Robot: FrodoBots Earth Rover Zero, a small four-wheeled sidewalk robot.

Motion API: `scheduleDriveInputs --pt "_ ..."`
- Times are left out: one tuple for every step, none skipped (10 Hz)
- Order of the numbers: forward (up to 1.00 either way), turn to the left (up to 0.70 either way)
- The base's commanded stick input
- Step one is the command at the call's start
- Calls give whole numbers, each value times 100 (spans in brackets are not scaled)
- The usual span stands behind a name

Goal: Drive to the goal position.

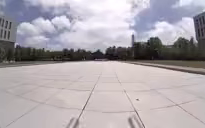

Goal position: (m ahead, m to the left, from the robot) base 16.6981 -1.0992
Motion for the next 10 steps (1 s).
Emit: scheduleDriveInputs --pt "50 0" --pt "50 0" --pt "50 0" --pt "50 0" --pt "50 0" --pt "50 0" --pt "50 0" --pt "50 0" --pt "50 0" --pt "50 0"
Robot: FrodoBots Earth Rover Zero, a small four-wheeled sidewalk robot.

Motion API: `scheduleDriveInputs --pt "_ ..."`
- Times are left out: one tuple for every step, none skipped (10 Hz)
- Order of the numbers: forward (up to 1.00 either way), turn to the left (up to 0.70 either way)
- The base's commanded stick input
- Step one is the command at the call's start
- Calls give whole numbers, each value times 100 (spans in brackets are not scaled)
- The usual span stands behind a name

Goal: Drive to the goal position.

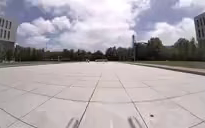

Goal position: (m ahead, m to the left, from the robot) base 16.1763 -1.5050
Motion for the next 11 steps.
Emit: scheduleDriveInputs --pt "50 0" --pt "50 0" --pt "50 0" --pt "50 0" --pt "50 0" --pt "50 0" --pt "50 0" --pt "50 0" --pt "50 0" --pt "50 0" --pt "50 0"
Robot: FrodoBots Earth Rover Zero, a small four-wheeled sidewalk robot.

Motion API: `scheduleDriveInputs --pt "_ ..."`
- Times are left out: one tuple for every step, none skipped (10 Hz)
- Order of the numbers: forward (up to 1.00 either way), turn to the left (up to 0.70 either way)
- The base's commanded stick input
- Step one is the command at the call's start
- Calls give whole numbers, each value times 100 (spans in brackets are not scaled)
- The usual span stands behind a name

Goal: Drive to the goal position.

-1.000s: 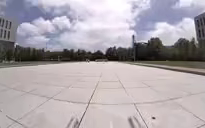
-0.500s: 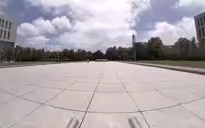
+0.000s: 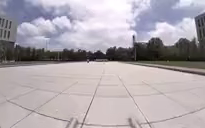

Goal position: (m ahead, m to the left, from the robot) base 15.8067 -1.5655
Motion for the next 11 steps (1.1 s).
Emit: scheduleDriveInputs --pt "50 0" --pt "50 0" --pt "50 0" --pt "50 0" --pt "50 0" --pt "50 0" --pt "50 0" --pt "50 0" --pt "50 0" --pt "50 0" --pt "50 0"
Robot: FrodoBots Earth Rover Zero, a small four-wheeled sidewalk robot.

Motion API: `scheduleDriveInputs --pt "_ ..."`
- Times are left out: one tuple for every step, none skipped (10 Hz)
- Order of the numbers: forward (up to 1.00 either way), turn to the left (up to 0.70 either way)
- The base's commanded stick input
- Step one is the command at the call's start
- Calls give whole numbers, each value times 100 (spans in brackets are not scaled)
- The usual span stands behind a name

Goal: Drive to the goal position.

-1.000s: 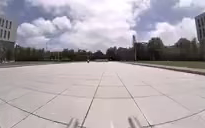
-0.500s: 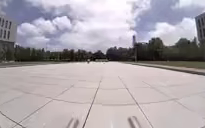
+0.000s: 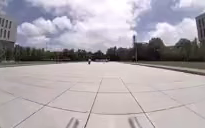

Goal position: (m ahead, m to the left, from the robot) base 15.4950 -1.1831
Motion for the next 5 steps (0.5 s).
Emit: scheduleDriveInputs --pt "50 0" --pt "50 0" --pt "50 0" --pt "50 0" --pt "50 0"
